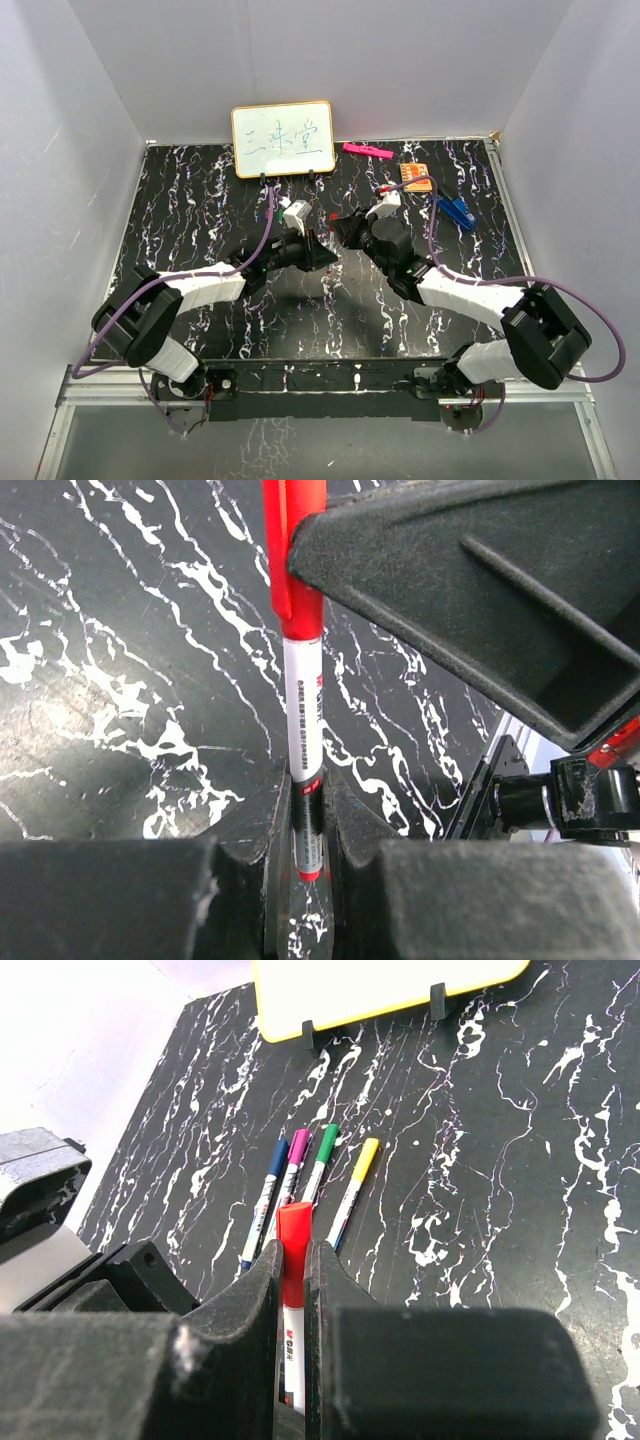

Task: Insert the pens into the pen caps

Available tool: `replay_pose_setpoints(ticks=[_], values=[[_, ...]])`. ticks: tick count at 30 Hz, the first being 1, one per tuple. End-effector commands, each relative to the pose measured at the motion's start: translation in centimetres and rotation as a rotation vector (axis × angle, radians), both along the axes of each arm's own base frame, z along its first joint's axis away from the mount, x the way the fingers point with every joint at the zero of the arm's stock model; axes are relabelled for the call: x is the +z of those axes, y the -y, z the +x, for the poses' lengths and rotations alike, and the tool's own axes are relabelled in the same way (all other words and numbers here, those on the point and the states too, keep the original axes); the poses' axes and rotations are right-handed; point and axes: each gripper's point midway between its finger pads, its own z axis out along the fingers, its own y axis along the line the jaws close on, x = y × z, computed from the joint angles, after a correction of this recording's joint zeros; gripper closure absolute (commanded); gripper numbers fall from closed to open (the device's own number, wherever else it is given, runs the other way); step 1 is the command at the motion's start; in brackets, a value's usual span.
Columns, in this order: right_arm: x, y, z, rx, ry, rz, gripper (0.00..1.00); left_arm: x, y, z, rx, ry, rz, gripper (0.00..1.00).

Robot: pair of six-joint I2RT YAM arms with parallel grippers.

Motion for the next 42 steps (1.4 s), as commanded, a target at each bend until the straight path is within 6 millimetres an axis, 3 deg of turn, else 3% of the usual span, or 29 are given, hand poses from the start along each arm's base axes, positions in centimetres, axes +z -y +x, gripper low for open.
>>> replay_pose_setpoints(ticks=[1, 7, 14, 21, 25, 30, 31, 34, 37, 42], values=[[-7.7, -1.6, -4.6, 0.131, -0.2, -0.14, 1.0, 11.7, 0.9, 3.7, 0.047, 0.307, -0.201, 1.0], [-8.9, -1.8, -5.0, 0.126, -0.227, -0.161, 1.0, 11.9, 0.9, 4.4, 0.051, 0.31, -0.192, 1.0], [-7.4, -1.4, -3.2, 0.067, -0.167, -0.204, 1.0, 10.3, 0.3, 4.6, 0.079, 0.287, -0.134, 1.0], [-8.9, -2.0, -3.1, 0.073, -0.211, -0.217, 1.0, 9.3, 0.6, 5.6, 0.084, 0.273, -0.099, 1.0], [-8.6, -1.8, -2.0, 0.023, -0.199, -0.222, 1.0, 7.6, 0.7, 5.9, 0.073, 0.239, -0.041, 1.0], [-7.8, -2.0, -0.3, -0.014, -0.174, -0.234, 1.0, 3.7, 0.3, 5.9, 0.076, 0.134, 0.066, 1.0], [-7.6, -2.1, 0.0, -0.018, -0.17, -0.234, 1.0, 3.1, 0.3, 5.8, 0.069, 0.116, 0.078, 0.95], [-7.2, -2.2, 0.7, -0.038, -0.162, -0.236, 1.0, 1.6, 0.2, 5.5, 0.064, 0.072, 0.113, 0.62], [-6.7, -1.8, 1.5, -0.066, -0.154, -0.236, 1.0, 0.8, -0.6, 5.4, 0.091, 0.058, 0.145, 0.46], [-6.7, -1.4, 2.8, -0.1, -0.157, -0.245, 1.0, 0.2, -3.1, 4.9, 0.169, 0.065, 0.21, 0.36]])
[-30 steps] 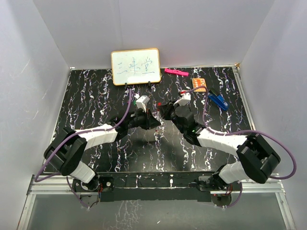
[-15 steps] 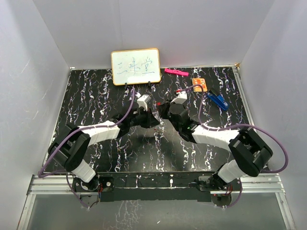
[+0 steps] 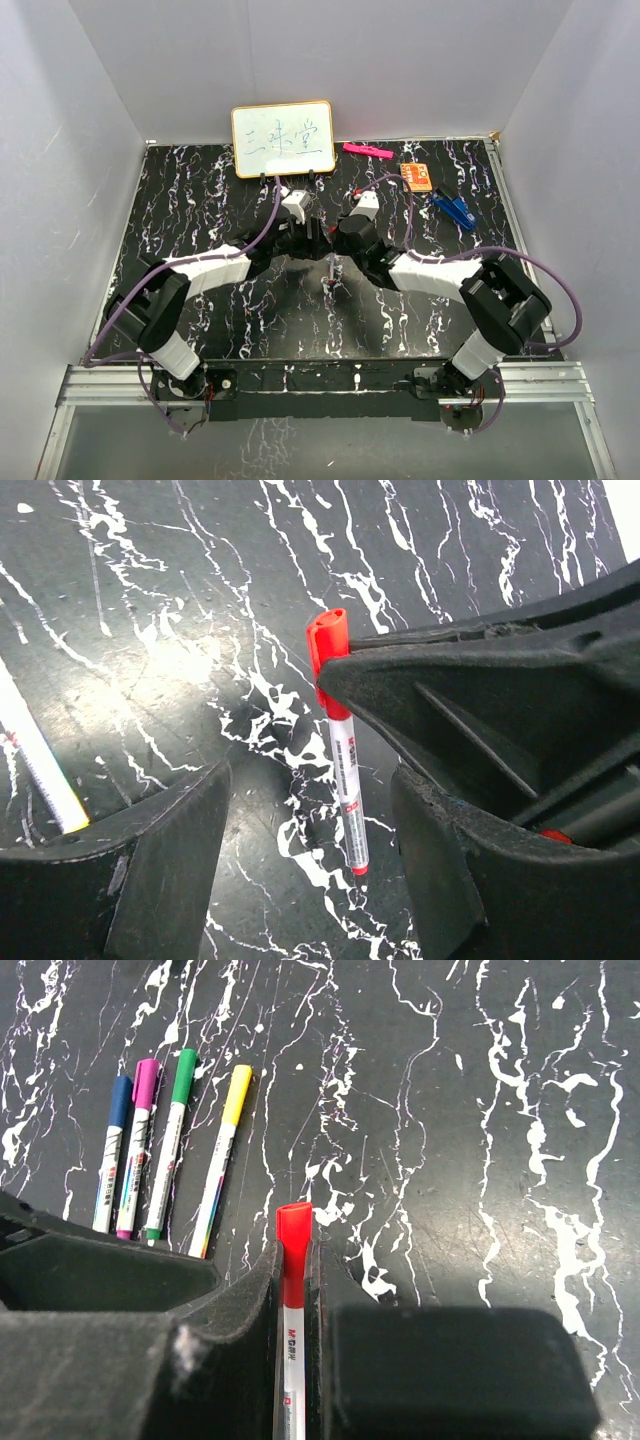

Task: Insert the pens into the pen caps

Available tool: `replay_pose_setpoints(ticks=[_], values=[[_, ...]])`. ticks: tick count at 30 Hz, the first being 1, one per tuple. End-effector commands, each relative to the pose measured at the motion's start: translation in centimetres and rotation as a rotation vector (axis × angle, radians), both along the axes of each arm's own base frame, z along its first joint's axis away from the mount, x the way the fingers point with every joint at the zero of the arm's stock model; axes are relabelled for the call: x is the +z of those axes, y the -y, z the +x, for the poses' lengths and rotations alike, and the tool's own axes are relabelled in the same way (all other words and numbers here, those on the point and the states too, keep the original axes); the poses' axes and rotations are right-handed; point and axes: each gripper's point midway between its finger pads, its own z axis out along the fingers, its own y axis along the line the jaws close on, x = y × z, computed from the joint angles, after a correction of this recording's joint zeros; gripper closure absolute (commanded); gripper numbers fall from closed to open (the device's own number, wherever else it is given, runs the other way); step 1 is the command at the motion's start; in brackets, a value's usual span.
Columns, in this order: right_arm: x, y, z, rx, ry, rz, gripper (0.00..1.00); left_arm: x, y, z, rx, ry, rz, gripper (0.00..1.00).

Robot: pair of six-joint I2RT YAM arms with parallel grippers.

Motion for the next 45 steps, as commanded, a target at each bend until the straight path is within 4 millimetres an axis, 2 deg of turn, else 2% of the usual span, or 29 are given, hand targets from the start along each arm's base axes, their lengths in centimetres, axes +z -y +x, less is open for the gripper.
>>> replay_pose_setpoints(ticks=[1, 5, 8, 9, 11, 18, 24, 30, 37, 38, 42, 45], values=[[1.3, -1.4, 1.4, 0.018, 0.01, 0.012, 1.0, 3.6, -1.3, 0.2, 0.057, 0.121, -0.013, 0.36], [0.7, -1.9, 2.8, 0.007, -0.008, 0.006, 1.0, 3.5, -4.3, -0.6, 0.139, 0.15, 0.052, 0.36], [0.3, -2.4, 3.9, -0.003, -0.025, 0.006, 1.0, 4.6, -6.5, -1.4, 0.2, 0.191, 0.076, 0.36], [-0.6, -2.6, 4.3, -0.006, -0.042, -0.006, 1.0, 4.7, -7.2, -1.6, 0.219, 0.199, 0.086, 0.36], [-1.2, -2.9, 5.4, -0.013, -0.052, -0.01, 1.0, 5.4, -8.5, -2.0, 0.255, 0.225, 0.094, 0.36], [-3.6, -4.3, 9.3, -0.019, -0.121, -0.01, 1.0, 5.7, -11.7, -2.6, 0.356, 0.241, 0.163, 0.34], [-5.0, -4.1, 11.5, -0.039, -0.15, -0.013, 1.0, 5.5, -12.4, -2.8, 0.375, 0.239, 0.182, 0.33], [-6.7, -3.7, 12.4, -0.023, -0.173, -0.043, 1.0, 5.3, -12.2, -2.8, 0.372, 0.232, 0.18, 0.32], [-6.6, -3.8, 13.9, -0.011, -0.132, -0.077, 1.0, 5.1, -11.6, -2.4, 0.36, 0.224, 0.178, 0.32], [-6.6, -3.9, 14.1, -0.01, -0.131, -0.082, 0.99, 5.1, -11.5, -2.3, 0.359, 0.221, 0.179, 0.32], [-6.5, -3.8, 14.4, -0.009, -0.134, -0.102, 0.74, 5.2, -11.5, -2.4, 0.36, 0.219, 0.172, 0.29], [-6.0, -3.4, 14.2, -0.018, -0.126, -0.105, 0.67, 5.2, -11.6, -2.4, 0.368, 0.221, 0.174, 0.27]])
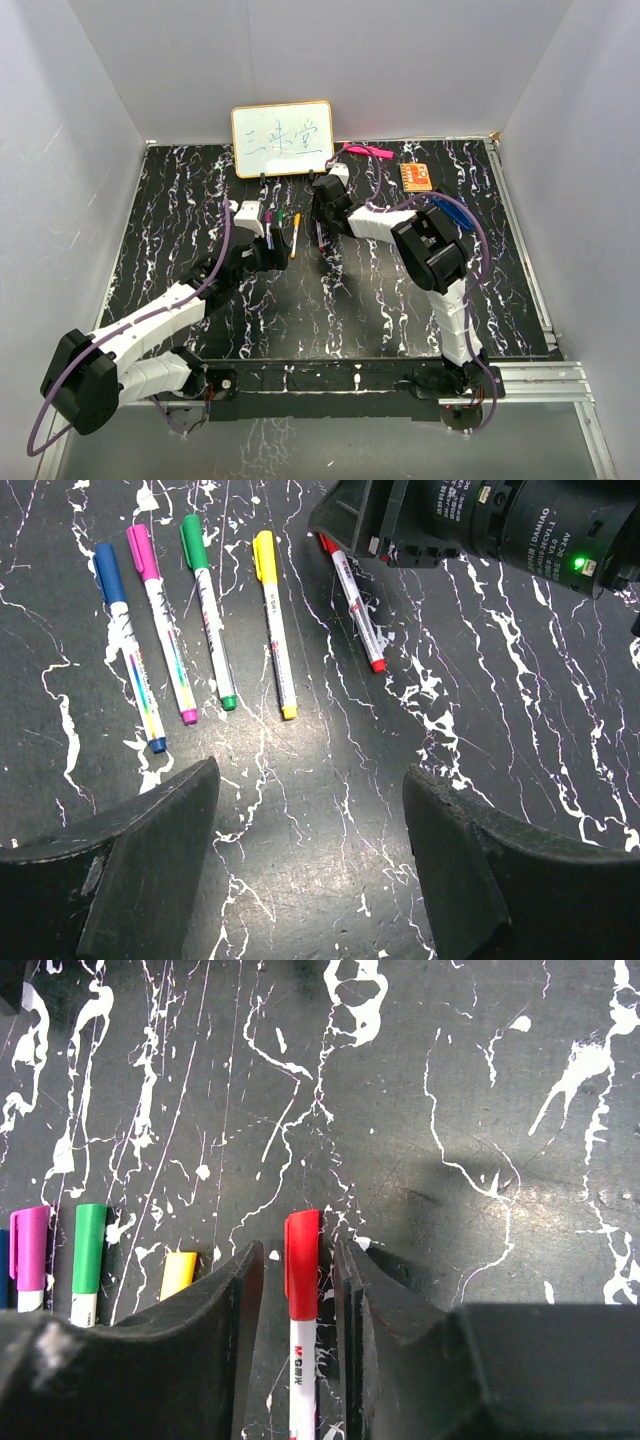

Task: Insert the pens into the pen caps

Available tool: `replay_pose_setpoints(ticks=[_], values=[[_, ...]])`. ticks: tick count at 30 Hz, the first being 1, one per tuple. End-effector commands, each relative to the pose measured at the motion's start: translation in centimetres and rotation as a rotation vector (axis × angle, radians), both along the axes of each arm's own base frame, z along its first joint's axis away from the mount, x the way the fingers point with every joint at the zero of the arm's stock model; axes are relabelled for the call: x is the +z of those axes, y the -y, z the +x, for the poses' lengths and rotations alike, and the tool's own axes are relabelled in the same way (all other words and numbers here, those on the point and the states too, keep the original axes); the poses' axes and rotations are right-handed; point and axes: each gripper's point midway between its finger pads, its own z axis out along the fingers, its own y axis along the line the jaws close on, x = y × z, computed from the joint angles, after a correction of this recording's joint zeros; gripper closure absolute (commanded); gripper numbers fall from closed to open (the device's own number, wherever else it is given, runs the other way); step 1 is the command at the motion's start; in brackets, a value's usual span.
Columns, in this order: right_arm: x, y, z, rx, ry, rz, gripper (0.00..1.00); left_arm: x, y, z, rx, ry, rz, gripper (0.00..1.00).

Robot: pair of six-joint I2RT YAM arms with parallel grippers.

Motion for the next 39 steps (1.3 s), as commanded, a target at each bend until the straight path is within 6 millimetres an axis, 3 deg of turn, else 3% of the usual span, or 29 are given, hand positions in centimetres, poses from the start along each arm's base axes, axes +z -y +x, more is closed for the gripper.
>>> replay_pose_setpoints(ticks=[1, 3, 5, 6, 12, 15, 19, 25, 28, 31, 34, 38, 39], values=[[1.6, 0.6, 0.8, -0.015, 0.042, -0.021, 0.66, 1.0, -0.1, 0.3, 0.013, 0.027, -0.011, 0.26], [2.4, 0.9, 0.7, -0.018, 0.057, -0.022, 0.65, 1.1, -0.1, 0.4, 0.018, 0.031, -0.012, 0.22], [3.8, 1.2, 0.8, -0.024, 0.082, -0.021, 0.65, 1.3, -0.3, 0.5, 0.031, 0.036, -0.01, 0.05], [4.6, 1.4, 0.9, -0.027, 0.095, -0.021, 0.64, 1.4, -0.5, 0.6, 0.041, 0.038, -0.008, 0.02], [9.2, 4.0, 0.7, -0.061, 0.176, -0.039, 0.56, 1.1, -1.8, 1.1, 0.132, 0.025, 0.023, 0.01], [9.8, 7.4, 0.2, -0.106, 0.177, -0.053, 0.54, 0.9, -2.5, 1.2, 0.17, 0.006, 0.052, 0.01], [9.6, 14.9, -0.4, -0.225, 0.149, -0.003, 0.54, 0.0, -4.4, 1.4, 0.259, -0.038, 0.14, 0.01], [12.0, 24.6, -4.5, -0.416, 0.207, -0.011, 0.51, -0.4, -6.6, 1.9, 0.342, -0.092, 0.122, 0.01], [13.3, 28.4, -6.9, -0.517, 0.252, -0.012, 0.49, 0.1, -9.4, 2.2, 0.441, -0.119, 0.056, 0.01], [13.7, 31.0, -9.4, -0.6, 0.283, -0.002, 0.42, 1.1, -13.4, 1.7, 0.608, -0.122, 0.076, 0.02], [14.0, 32.5, -11.3, -0.665, 0.312, -0.008, 0.32, 2.6, -16.2, 0.7, 0.737, -0.131, 0.139, 0.02], [14.5, 33.6, -13.2, -0.719, 0.347, -0.01, 0.04, 4.5, -17.9, -0.1, 0.806, -0.154, 0.228, 0.01], [14.6, 33.8, -13.4, -0.726, 0.353, -0.011, 0.02, 4.8, -18.1, -0.2, 0.812, -0.158, 0.235, 0.01]])
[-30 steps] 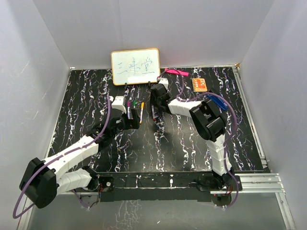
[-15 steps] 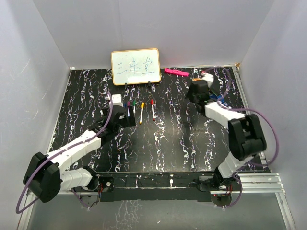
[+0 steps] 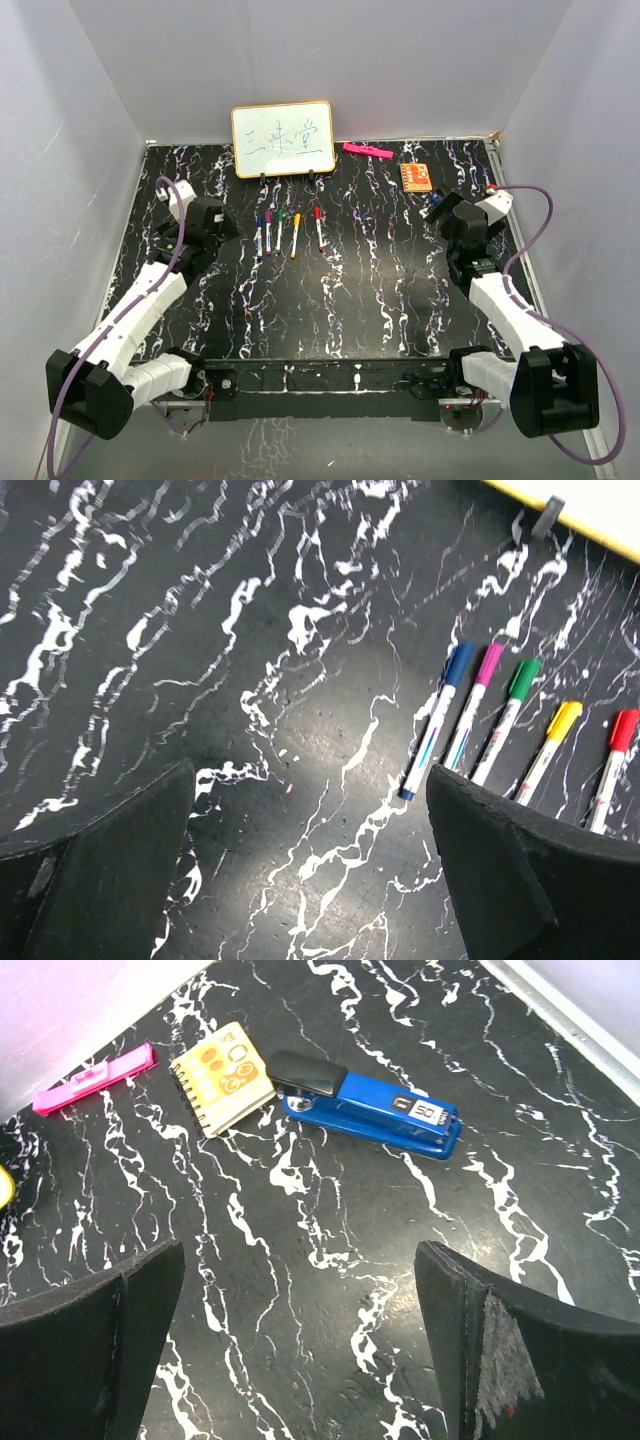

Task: Insert the pens into the pen caps

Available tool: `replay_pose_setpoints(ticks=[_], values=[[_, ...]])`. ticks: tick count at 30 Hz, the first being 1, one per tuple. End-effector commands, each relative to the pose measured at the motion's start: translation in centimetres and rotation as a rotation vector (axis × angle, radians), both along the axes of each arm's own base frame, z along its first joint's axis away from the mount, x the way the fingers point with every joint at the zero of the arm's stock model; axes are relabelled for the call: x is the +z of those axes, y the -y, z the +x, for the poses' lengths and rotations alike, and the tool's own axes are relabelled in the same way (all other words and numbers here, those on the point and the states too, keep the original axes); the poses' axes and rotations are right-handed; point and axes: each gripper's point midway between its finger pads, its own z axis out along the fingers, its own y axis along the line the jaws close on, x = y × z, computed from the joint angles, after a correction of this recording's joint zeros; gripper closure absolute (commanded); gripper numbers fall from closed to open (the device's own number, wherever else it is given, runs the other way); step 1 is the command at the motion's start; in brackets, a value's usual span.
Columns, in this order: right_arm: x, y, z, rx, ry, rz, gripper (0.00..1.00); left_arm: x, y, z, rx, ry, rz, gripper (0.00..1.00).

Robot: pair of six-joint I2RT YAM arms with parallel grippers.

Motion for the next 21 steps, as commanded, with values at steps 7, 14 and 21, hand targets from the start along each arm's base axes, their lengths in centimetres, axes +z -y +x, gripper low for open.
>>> replay_pose_setpoints(ticks=[7, 14, 21], values=[[1.4, 1.8, -0.8, -0.107, 0.046, -0.011, 0.02, 1.5, -2.5, -2.2, 0.1, -0.023, 0.057, 0.01], [0.7, 1.6, -0.5, -0.102, 0.022, -0.009, 0.02, 1.4, -2.8, -2.6, 0.112, -0.012, 0.056, 0.02], [0.8, 1.7, -0.7, -0.107, 0.03, -0.011, 0.02, 1.1, -2.0, -2.1, 0.059, -0.003, 0.038, 0.01]])
